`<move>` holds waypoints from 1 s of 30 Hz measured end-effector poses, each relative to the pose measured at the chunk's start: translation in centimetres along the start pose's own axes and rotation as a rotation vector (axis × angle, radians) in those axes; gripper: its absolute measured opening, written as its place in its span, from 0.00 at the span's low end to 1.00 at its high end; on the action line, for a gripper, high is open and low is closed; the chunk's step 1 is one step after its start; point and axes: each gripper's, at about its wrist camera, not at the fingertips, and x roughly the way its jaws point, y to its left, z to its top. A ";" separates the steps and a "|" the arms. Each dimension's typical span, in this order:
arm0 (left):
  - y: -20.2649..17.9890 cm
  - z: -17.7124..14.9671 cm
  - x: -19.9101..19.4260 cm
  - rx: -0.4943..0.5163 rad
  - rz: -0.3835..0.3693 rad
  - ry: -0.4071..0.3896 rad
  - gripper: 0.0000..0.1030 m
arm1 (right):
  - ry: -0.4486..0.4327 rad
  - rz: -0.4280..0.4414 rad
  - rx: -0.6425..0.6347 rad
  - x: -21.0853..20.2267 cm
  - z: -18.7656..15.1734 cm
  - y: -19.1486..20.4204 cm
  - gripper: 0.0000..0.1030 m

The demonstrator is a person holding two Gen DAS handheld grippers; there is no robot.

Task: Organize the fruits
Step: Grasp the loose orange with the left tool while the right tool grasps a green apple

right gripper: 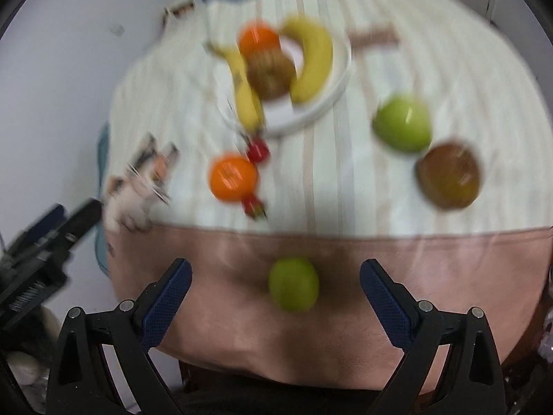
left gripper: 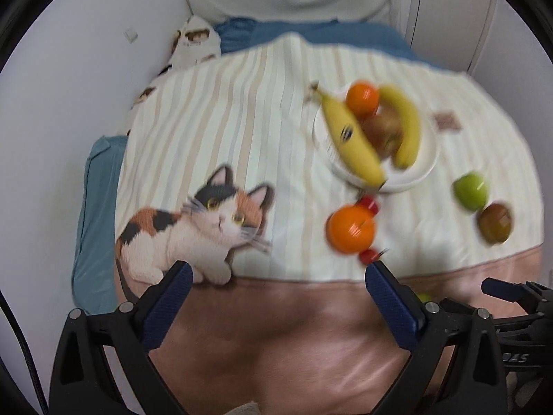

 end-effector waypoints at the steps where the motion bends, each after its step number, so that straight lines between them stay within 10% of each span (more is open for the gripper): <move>1: 0.0 -0.3 0.9 0.012 0.014 0.017 0.99 | 0.029 0.000 0.008 1.6 -0.4 -0.3 0.94; 9: -0.5 -0.3 5.4 0.085 0.027 0.099 0.99 | 0.137 -0.074 0.027 10.1 -1.8 -0.3 0.56; 22: -7.2 4.3 13.6 0.219 -0.170 0.279 0.99 | 0.021 -0.119 0.091 5.7 -2.0 -4.1 0.56; 30: -9.2 4.1 16.4 0.224 -0.212 0.333 0.60 | 0.018 -0.123 0.098 5.9 -1.5 -4.2 0.56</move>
